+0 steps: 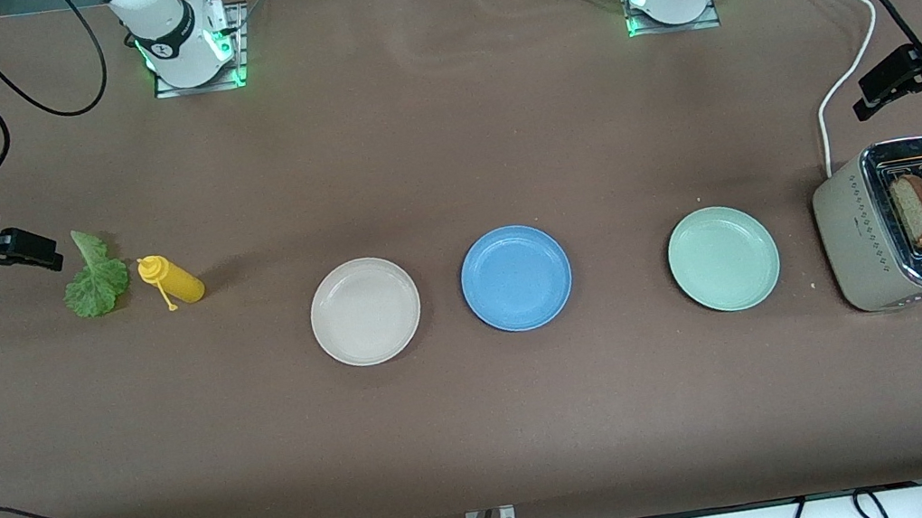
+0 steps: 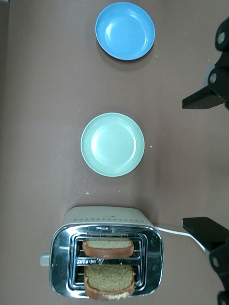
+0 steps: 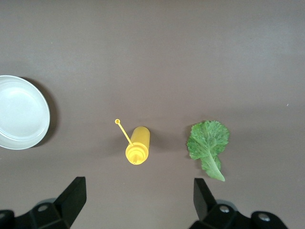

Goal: Make sandwich in blue plate with both arms

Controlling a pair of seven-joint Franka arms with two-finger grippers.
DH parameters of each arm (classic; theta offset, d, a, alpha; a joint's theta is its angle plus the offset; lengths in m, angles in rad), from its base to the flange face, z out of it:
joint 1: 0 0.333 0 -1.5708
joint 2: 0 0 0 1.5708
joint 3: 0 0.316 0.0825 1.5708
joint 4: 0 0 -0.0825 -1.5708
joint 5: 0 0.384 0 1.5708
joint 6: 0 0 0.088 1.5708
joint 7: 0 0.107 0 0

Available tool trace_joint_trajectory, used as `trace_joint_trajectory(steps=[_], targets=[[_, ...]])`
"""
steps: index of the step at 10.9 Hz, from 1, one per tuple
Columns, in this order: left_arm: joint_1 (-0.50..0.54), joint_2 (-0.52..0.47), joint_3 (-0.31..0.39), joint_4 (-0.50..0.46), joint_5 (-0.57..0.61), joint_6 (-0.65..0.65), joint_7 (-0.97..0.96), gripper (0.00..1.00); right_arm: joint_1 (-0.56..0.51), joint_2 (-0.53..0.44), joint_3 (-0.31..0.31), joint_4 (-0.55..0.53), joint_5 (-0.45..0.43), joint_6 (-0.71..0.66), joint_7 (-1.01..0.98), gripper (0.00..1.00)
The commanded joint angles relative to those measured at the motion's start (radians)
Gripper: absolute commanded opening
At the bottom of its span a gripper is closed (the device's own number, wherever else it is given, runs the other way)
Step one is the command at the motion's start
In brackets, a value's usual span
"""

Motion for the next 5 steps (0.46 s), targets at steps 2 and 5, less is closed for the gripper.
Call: trace_joint_trajectory(steps=[2,5], targets=[[0.001,0.000,-0.032,0.026,0.062,-0.030,0.014,1.00,-0.004,0.009,0.004,0.026,0.017,-0.021,0.005,1.00],[0.001,0.000,-0.032,0.024,0.062,-0.030,0.014,1.00,-0.007,0.011,0.004,0.026,0.017,-0.021,0.009,1.00]])
